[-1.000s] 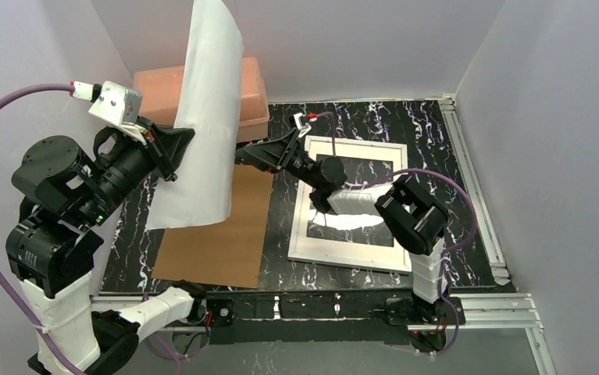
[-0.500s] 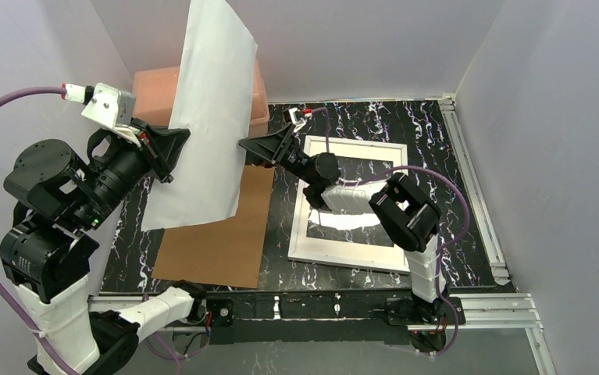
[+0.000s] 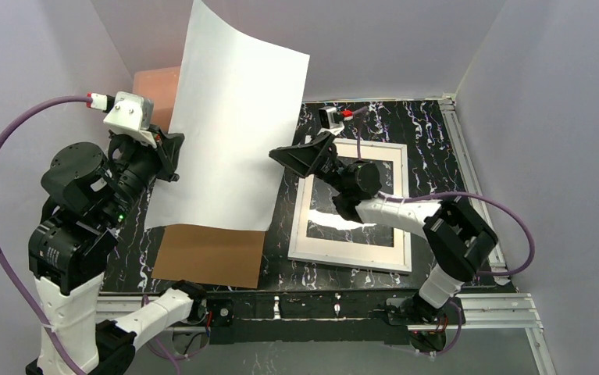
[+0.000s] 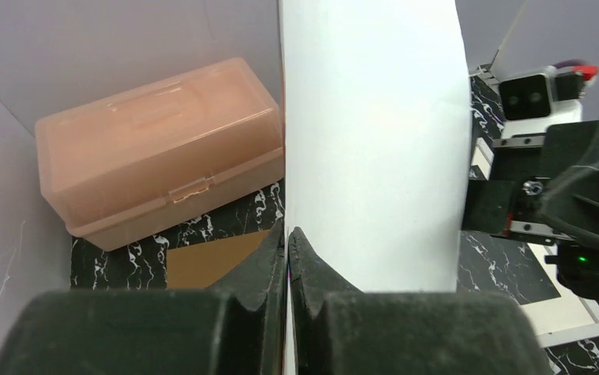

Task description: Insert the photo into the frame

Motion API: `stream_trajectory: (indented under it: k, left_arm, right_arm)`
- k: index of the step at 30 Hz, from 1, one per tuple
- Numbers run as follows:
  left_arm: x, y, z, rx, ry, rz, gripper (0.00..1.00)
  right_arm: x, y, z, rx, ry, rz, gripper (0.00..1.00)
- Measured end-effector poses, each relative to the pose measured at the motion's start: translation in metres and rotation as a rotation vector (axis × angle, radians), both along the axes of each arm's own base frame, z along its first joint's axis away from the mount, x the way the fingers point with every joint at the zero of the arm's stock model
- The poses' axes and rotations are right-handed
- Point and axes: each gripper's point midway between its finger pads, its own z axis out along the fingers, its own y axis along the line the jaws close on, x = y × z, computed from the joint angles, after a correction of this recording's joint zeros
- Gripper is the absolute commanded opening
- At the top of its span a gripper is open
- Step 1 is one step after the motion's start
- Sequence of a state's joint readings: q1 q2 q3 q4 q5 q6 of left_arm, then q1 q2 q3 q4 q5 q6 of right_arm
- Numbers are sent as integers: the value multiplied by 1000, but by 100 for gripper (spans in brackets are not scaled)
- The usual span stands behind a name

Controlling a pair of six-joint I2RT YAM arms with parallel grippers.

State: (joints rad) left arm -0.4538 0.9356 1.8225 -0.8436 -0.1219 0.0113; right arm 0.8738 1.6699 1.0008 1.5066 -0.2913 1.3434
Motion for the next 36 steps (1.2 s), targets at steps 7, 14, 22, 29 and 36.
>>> stream_trajectory:
  k: [7,14,22,29,36]
  left_arm:
    - [5,3,0,-4,-11,29,0]
    - [7,4,-5,-1,-2,40,0]
    - [9,6,-7,17,-3,49,0]
    - [10,9,-6,29,-5,66,0]
    - [10,5,-19,32,32,46,4]
  right_arm:
    - [-6,-9,-3,-32,-30,-43,86]
    - [-2,-4,-17,-152,17,-79,64]
    - [-6,-4,-28,-265,28,-90,55]
    - [-7,-1,-53,-391,74,-78,36]
    - [-5,-9,-52,-402,78,-125,1]
